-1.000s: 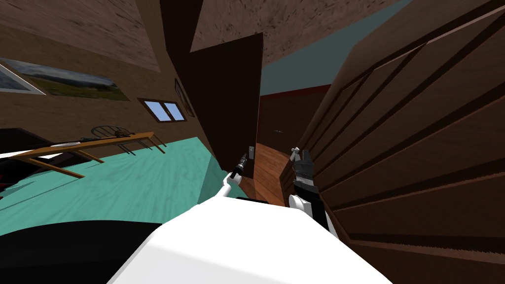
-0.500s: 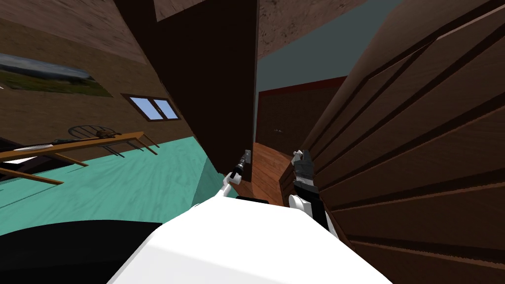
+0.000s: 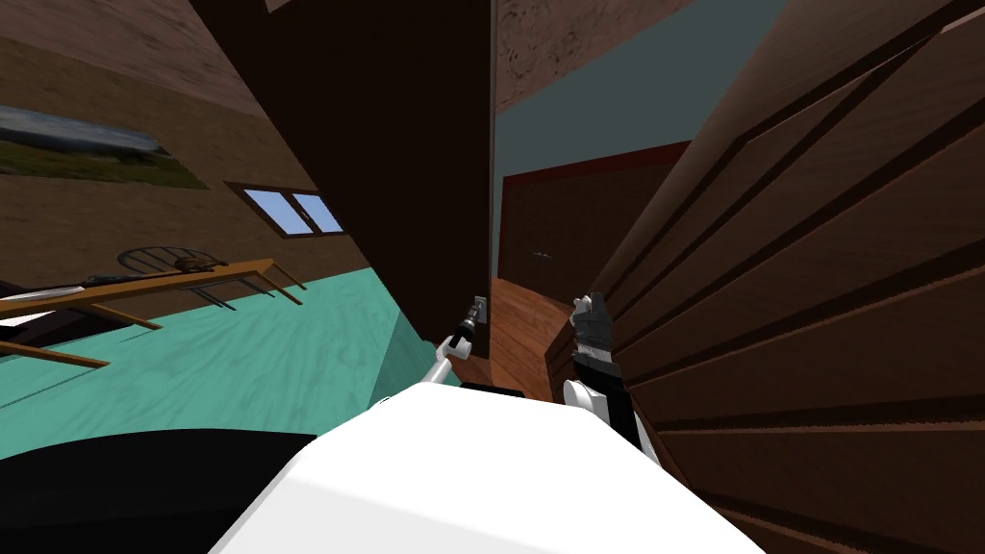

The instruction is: Push the door open

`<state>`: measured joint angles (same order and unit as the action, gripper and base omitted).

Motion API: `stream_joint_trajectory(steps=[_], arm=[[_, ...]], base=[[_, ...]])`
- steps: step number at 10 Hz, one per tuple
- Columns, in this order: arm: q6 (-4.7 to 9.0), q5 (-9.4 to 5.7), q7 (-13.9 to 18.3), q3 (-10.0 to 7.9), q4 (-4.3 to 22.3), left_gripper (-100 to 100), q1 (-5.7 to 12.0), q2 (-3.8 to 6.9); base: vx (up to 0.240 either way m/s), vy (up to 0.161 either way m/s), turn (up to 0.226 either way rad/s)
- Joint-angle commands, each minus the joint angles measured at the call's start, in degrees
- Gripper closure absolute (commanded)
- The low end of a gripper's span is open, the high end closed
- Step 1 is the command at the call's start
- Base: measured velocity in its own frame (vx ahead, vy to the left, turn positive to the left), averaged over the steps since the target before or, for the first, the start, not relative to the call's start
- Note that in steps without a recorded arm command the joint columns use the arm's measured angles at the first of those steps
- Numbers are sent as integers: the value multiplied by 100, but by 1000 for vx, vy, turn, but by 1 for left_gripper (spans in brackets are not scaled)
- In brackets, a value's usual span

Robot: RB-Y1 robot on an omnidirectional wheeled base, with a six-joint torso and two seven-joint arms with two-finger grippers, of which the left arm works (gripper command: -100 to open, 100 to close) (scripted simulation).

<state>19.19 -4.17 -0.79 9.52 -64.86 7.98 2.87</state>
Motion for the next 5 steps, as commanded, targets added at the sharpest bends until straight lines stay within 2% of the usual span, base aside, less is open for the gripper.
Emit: stream_joint_trajectory(steps=[1,4,5], arm=[[-6,0,1,3,8,100,-14,0],[-6,0,1,3,8,100,-14,0],[25,-78,-72,-9,167,100,83,74]], base=[[-24,4,-3],[-9,1,2],[90,6,190]])
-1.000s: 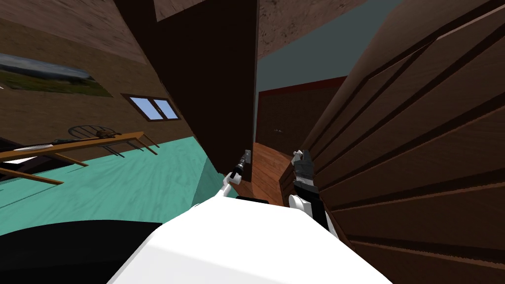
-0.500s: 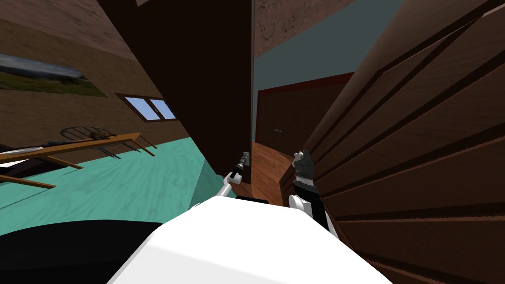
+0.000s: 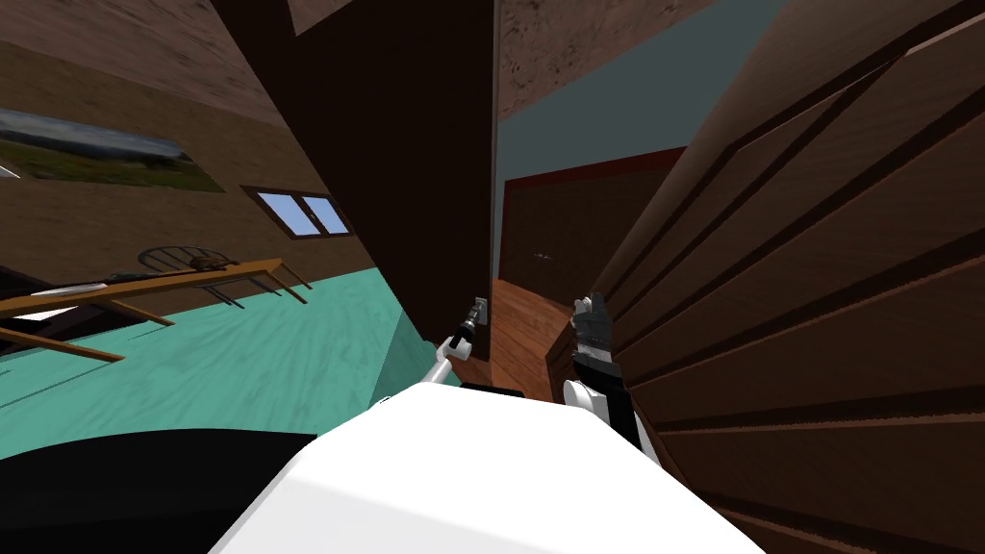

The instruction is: Push the door open

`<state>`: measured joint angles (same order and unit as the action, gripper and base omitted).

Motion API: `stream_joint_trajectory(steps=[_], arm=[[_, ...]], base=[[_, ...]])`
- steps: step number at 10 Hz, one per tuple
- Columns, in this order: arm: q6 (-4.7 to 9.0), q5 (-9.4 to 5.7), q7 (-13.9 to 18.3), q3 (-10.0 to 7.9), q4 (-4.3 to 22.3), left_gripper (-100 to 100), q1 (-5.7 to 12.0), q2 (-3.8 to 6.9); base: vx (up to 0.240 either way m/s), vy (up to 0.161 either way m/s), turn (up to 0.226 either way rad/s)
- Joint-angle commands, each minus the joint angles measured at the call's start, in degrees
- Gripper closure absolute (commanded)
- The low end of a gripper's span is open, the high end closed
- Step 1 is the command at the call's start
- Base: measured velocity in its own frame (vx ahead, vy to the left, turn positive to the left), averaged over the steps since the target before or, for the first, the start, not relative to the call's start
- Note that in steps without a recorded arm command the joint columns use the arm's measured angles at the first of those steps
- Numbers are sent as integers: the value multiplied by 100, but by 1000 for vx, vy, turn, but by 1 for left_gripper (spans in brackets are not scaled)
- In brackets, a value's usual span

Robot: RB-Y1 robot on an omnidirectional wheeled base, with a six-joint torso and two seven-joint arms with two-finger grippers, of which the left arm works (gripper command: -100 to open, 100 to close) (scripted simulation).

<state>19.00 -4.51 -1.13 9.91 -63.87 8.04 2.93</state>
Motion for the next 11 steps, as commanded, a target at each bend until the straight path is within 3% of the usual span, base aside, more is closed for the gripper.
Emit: stream_joint_trajectory(steps=[1,4,5,9,11], arm=[[65,-82,-73,-54,137,100,131,95],[139,-221,-203,-77,395,100,326,167],[79,-197,-182,-23,357,-100,286,107],[11,-225,-173,6,263,-100,268,66],[-43,-247,-165,30,189,-100,254,-19]], base=[[153,-29,202],[199,8,202],[-79,-21,107],[-219,-35,12],[-260,-61,37]])
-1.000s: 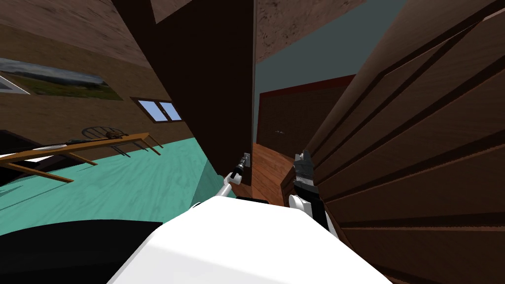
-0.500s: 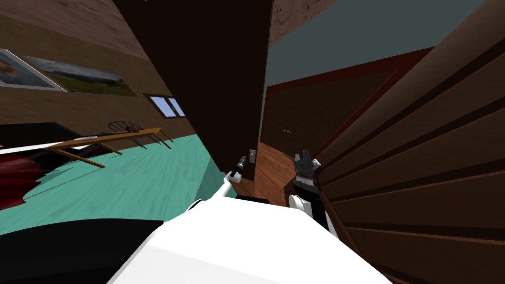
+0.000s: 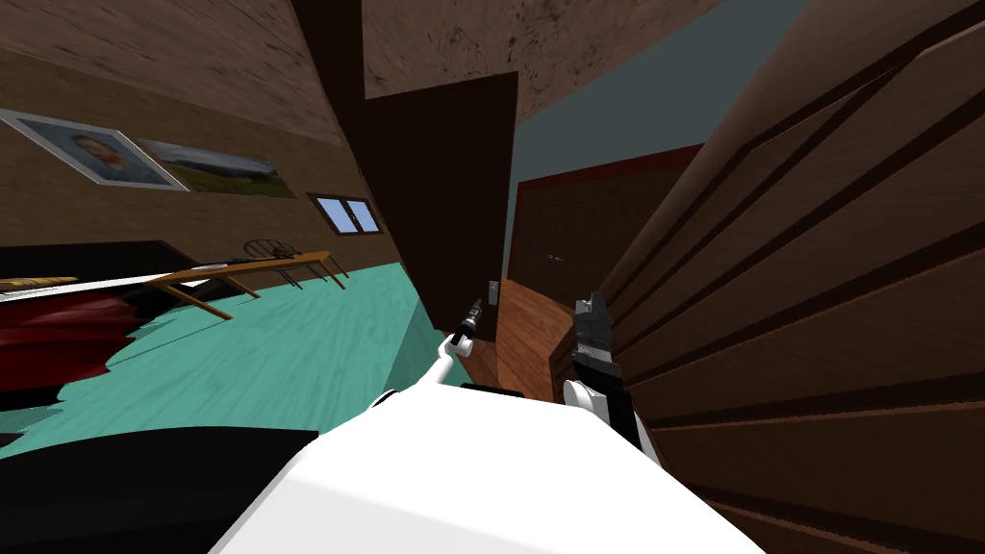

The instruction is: Push the door open

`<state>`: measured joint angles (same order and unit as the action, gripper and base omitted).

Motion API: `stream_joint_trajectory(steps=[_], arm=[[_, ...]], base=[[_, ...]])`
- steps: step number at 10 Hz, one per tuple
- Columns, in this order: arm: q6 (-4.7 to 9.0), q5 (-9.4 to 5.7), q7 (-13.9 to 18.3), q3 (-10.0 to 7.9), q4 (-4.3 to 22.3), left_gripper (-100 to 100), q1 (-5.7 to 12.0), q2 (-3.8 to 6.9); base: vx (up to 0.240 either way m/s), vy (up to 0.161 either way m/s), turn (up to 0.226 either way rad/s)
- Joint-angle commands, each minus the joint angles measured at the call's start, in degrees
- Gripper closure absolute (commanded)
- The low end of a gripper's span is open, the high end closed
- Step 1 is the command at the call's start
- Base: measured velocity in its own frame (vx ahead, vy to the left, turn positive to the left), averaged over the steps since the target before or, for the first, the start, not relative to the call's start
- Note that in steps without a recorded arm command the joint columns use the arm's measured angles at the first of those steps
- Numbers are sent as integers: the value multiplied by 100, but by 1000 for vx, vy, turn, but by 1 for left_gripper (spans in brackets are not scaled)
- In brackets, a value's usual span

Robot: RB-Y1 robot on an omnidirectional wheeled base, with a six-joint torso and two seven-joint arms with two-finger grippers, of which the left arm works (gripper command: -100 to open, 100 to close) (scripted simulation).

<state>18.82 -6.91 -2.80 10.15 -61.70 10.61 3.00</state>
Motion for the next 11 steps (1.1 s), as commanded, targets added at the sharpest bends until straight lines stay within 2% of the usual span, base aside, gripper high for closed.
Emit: stream_joint_trajectory(steps=[1,3,6,9,11], arm=[[-48,-17,5,16,-60,-100,-9,-81],[-13,-14,6,-2,-29,-100,-8,1],[16,-14,-2,-33,1,-100,8,42],[57,-14,-15,-79,45,-100,30,53],[90,-14,-25,-115,79,-100,48,23]], base=[[-218,-61,39],[-3,-21,-9],[178,-39,-16],[223,-62,-23],[227,-54,-32]])
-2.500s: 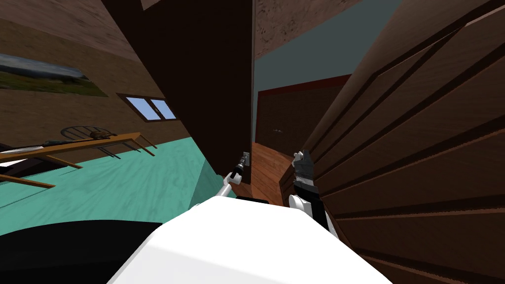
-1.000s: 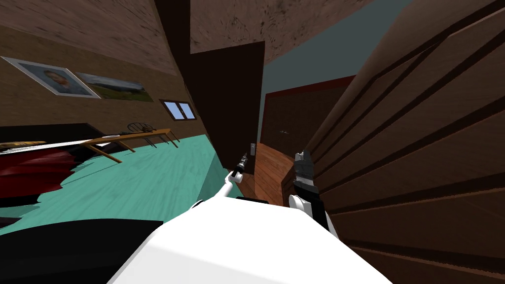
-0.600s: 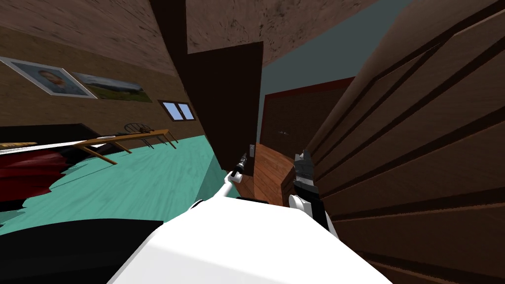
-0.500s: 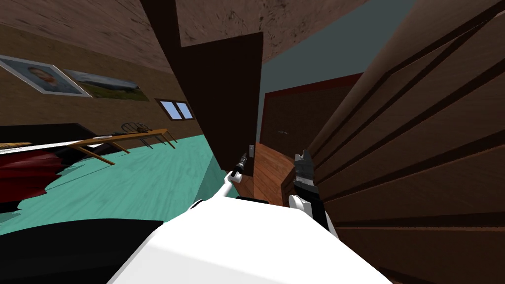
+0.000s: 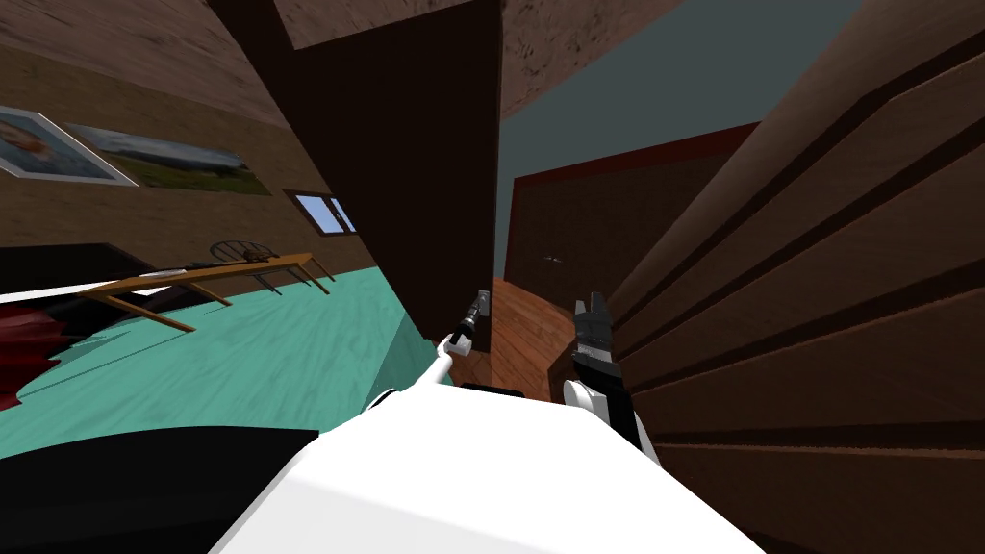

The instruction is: Push the door open

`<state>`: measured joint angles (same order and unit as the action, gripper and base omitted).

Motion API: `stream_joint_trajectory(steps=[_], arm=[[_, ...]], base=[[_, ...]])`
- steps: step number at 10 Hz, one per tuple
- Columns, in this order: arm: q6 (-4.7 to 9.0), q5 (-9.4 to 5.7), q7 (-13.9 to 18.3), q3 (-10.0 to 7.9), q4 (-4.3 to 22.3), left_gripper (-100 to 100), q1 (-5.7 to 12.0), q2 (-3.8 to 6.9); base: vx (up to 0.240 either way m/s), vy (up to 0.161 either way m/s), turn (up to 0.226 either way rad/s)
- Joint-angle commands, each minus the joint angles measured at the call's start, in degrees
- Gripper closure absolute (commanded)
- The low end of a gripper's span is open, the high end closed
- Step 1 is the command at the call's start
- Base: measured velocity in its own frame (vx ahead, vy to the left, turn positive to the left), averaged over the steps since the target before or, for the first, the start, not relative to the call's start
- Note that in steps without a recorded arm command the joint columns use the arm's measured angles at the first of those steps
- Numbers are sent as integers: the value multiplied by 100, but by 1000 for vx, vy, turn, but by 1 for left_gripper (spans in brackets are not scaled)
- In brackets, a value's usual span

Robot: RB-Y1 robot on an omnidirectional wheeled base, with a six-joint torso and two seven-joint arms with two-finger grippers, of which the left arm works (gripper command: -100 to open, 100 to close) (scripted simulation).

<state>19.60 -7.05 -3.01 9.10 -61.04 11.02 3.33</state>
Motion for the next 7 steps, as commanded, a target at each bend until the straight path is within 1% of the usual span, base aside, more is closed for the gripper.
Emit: stream_joint_trajectory(steps=[1,2,3,4,7], arm=[[28,0,-9,-28,30,-100,15,-39],[40,0,-13,-41,42,-100,21,-67],[28,0,-10,-32,30,-100,16,-50],[28,0,-10,-32,30,100,16,-50],[28,0,-10,-32,30,100,16,-50]], base=[[234,-49,-23],[222,-37,-23],[93,-18,-1],[-10,2,5],[-28,6,-3]])
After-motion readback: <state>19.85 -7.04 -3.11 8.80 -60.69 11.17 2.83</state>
